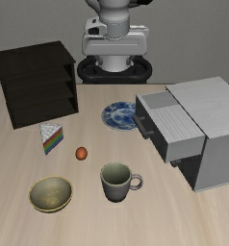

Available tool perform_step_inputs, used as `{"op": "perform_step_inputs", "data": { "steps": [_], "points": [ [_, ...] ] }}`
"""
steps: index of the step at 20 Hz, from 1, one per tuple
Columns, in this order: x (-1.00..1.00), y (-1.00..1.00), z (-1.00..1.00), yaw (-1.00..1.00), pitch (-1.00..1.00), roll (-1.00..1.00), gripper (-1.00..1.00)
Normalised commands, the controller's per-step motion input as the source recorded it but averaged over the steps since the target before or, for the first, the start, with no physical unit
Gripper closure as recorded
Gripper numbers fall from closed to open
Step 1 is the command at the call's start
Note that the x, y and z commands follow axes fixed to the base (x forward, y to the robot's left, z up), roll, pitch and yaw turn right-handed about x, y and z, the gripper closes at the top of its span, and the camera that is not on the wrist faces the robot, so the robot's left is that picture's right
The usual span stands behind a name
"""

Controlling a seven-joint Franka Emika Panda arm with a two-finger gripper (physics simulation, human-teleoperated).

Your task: Pick up the egg and place it in the top layer of the cabinet

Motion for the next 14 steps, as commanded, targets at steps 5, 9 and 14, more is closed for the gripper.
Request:
{"op": "perform_step_inputs", "data": {
  "steps": [5,9,14],
  "points": [
    [1.00,0.00,0.00,0.00,0.00,0.00,-1.00],
    [1.00,0.00,0.00,0.00,0.00,0.00,-1.00],
    [1.00,0.00,0.00,0.00,0.00,0.00,-1.00]
  ]
}}
